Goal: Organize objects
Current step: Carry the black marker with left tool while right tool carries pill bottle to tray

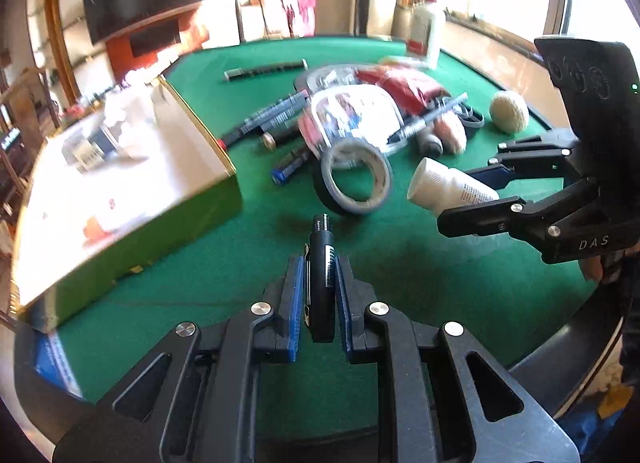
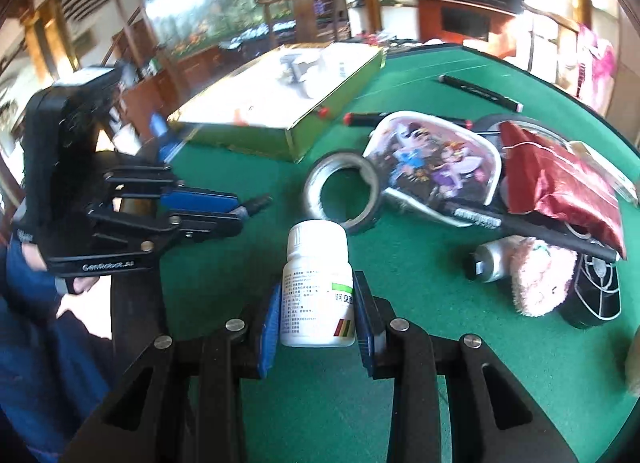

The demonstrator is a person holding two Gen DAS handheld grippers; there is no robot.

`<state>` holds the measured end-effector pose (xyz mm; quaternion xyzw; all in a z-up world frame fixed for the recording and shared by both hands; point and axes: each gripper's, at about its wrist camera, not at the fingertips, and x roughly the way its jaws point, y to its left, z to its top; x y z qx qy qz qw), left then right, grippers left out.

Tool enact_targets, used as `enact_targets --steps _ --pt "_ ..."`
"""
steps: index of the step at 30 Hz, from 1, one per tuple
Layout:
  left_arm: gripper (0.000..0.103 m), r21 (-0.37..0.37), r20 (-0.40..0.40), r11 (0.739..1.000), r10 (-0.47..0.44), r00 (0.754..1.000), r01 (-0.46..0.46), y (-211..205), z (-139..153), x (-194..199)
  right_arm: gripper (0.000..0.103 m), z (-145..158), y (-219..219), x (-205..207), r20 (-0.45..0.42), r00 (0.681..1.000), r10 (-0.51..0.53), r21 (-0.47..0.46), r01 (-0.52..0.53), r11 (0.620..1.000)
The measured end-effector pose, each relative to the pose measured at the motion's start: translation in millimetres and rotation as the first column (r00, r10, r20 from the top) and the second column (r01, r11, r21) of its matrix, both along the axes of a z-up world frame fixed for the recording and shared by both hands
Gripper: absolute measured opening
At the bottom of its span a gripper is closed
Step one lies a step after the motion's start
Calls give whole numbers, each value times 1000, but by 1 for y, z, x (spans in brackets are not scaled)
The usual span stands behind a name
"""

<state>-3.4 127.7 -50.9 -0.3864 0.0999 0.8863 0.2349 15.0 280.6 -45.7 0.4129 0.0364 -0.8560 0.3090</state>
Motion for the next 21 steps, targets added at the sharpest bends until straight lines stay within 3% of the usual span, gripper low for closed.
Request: enact_targets --steps 8,21 --pt "15 -28 -83 998 52 995 -55 -10 9 -2 32 11 3 -7 -5 997 -73 -110 72 991" --pt "15 -14 -141 994 104 985 -107 -40 22 0 32 22 -31 -16 -4 997 -82 -175 80 981"
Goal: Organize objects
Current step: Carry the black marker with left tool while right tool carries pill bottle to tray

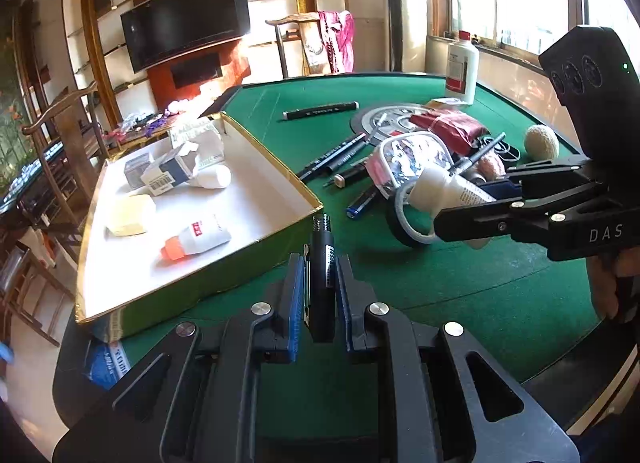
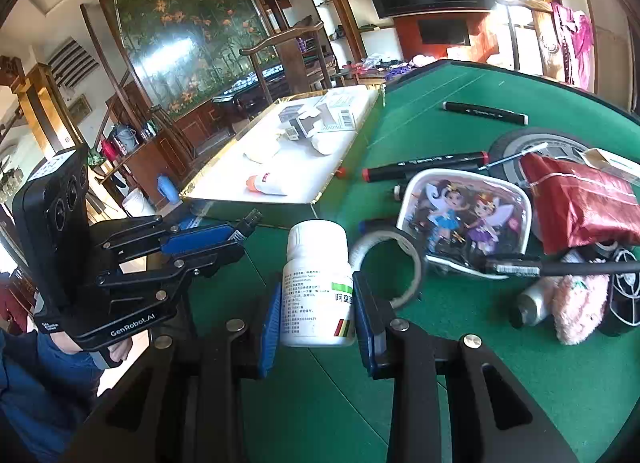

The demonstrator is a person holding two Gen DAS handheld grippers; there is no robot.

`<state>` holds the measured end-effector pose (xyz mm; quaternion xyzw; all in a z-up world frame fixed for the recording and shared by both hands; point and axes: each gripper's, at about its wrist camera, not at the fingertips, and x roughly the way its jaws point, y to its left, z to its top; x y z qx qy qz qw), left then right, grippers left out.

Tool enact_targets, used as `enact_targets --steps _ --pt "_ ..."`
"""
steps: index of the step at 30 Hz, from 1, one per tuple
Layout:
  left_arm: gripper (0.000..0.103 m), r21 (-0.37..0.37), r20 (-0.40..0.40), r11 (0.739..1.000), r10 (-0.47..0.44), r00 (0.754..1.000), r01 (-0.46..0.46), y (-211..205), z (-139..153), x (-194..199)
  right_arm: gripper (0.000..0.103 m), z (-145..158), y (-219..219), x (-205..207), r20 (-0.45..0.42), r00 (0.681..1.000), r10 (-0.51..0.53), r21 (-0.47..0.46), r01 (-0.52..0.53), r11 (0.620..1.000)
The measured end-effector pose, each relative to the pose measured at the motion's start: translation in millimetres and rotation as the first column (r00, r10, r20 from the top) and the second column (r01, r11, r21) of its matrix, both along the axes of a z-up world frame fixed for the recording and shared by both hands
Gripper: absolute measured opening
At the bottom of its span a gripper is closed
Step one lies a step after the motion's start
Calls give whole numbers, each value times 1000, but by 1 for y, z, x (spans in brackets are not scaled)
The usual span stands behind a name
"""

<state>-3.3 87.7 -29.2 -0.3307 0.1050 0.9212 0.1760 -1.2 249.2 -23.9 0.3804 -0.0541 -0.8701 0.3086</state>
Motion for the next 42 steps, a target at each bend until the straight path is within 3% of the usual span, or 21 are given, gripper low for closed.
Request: enact_targets --steps 16,30,42 --pt "15 -21 -141 985 164 976 -169 -55 19 -27 32 23 -65 -40 -33 999 -8 -15 8 1000" --pt "15 -8 -102 973 230 968 -232 -93 7 -64 32 10 -109 -90 0 1000 -21 39 21 999" --pt "15 -19 -49 966 255 966 -256 -106 -8 -83 32 -9 -117 -113 48 998 -39 86 34 996"
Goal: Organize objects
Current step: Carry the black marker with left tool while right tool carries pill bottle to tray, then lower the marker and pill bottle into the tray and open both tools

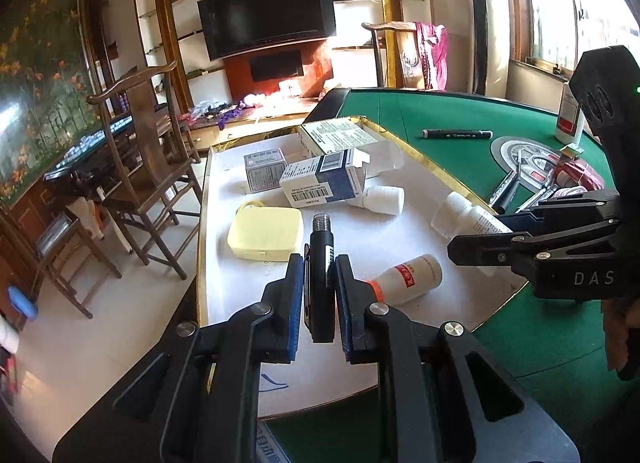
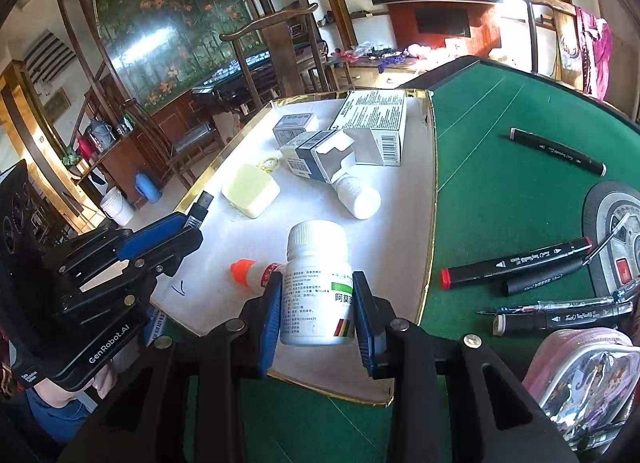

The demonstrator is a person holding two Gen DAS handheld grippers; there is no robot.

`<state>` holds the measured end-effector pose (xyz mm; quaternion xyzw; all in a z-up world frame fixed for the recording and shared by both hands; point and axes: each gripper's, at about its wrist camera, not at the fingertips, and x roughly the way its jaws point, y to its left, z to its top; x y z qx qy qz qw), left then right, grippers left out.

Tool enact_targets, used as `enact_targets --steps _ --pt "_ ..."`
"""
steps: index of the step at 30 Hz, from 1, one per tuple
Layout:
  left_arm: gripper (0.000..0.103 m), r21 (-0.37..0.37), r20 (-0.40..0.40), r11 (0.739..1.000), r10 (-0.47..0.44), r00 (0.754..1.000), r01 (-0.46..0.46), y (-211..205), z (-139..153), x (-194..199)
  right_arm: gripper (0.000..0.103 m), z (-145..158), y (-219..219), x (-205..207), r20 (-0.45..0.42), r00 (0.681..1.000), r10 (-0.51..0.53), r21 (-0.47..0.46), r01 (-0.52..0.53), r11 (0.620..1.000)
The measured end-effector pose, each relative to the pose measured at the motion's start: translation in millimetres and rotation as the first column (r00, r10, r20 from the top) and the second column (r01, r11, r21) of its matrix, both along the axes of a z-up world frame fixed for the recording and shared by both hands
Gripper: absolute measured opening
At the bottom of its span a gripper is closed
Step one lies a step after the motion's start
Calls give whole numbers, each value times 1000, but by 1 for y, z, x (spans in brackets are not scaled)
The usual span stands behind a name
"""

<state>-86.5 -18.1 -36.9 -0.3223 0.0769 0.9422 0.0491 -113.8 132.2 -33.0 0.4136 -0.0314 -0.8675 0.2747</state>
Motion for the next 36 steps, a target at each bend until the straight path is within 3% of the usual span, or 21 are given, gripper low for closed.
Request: enact_targets --steps 4,10,28,32,36 --pt "15 36 52 999 -5 999 3 -4 -6 -6 32 -6 -3 -4 19 1000 -5 18 4 1000" --pt "15 30 100 1000 3 995 -6 -4 -17 -14 32 -9 -8 -5 18 1000 -6 50 5 999" --pt "16 62 189 997 37 981 -49 -10 -28 -29 33 -13 -16 -10 -19 1000 -11 89 13 996" --pt "39 94 189 995 21 982 -40 -10 -27 -26 34 -8 -13 -8 -22 1000 -6 61 7 998" --pt "52 93 166 995 25 986 -41 -6 -21 -18 37 4 -6 0 -63 998 -20 20 21 1000"
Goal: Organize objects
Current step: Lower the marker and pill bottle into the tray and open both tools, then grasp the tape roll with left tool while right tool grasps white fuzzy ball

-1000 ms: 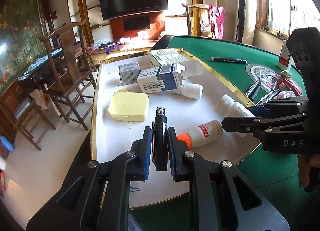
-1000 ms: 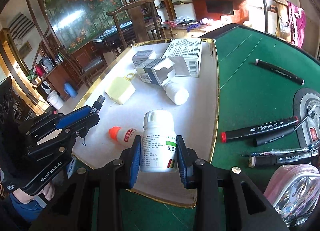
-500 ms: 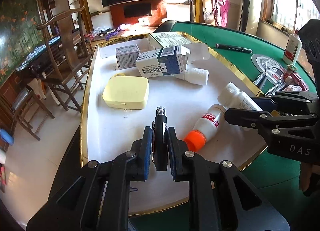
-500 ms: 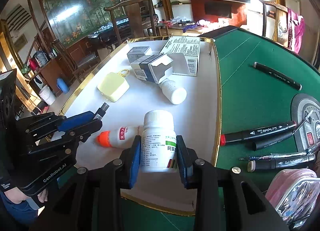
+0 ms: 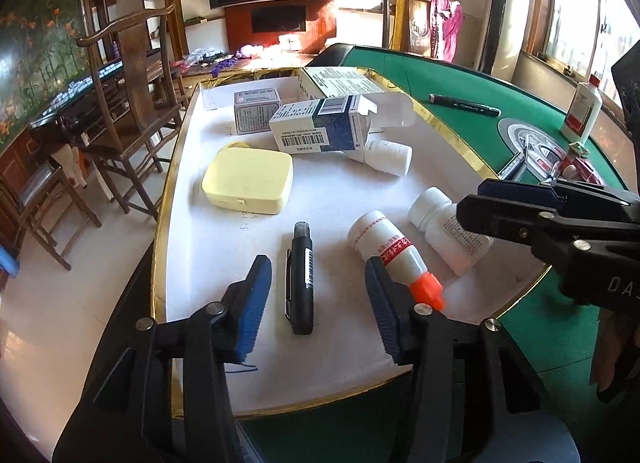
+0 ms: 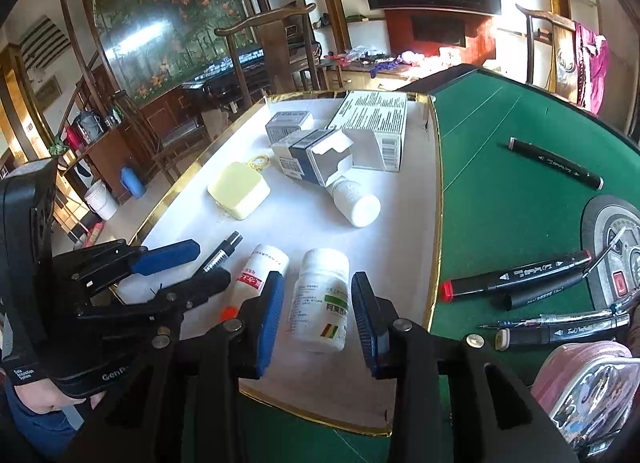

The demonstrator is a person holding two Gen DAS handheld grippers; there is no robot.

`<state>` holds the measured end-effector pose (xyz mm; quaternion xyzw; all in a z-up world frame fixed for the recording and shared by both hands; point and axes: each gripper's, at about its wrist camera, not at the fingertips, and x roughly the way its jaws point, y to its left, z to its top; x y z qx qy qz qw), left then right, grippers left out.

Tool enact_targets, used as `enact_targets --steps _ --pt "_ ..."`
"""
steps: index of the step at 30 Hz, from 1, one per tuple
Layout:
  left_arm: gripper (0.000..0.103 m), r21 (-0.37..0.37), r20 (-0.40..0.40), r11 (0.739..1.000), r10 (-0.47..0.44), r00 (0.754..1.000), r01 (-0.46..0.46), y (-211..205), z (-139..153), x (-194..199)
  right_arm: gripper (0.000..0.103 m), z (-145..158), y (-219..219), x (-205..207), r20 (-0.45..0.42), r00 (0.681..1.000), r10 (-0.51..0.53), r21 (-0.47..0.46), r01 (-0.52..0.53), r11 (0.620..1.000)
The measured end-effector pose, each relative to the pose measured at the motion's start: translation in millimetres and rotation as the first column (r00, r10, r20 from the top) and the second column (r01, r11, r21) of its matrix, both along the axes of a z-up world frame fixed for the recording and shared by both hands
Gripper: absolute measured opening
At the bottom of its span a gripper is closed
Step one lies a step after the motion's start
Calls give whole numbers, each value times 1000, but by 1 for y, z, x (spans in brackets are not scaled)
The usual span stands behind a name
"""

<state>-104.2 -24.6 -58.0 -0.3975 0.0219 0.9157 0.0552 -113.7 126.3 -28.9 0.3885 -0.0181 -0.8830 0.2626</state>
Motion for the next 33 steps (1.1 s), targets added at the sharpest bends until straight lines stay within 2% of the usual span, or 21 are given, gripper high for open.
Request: enact_targets --steps 6,10,12,13,14,17,20,24,27,33 --pt "53 65 -44 998 -17 999 20 -2 26 18 38 31 37 26 -66 998 -25 -87 19 996" --pt "55 100 -41 988 -118 992 122 23 42 30 44 48 82 52 -115 990 -79 -129 64 989" --pt "59 115 -33 975 -189 981 191 45 45 36 47 54 109 65 -142 982 -125 -142 104 984" --pt "65 123 -28 967 -223 974 225 59 45 40 49 56 124 71 -152 976 -154 -145 132 981" --pt "67 133 -22 958 -253 967 254 72 45 43 53 56 137 78 -159 971 -181 -149 158 976" --pt "67 139 -1 926 -353 936 350 119 41 52 57 54 178 98 -174 950 -258 -171 229 958" --pt "67 101 20 923 -375 927 371 162 33 58 58 49 214 114 -157 936 -316 -210 281 936" --pt "67 -30 23 923 -382 924 383 207 24 65 58 44 244 134 -157 921 -356 -235 316 919" --pt "67 -103 29 913 -394 919 395 224 19 64 58 42 258 144 -157 920 -359 -254 314 915" --pt "67 -154 69 908 -383 921 389 239 7 51 58 42 269 158 -172 918 -358 -288 301 909"
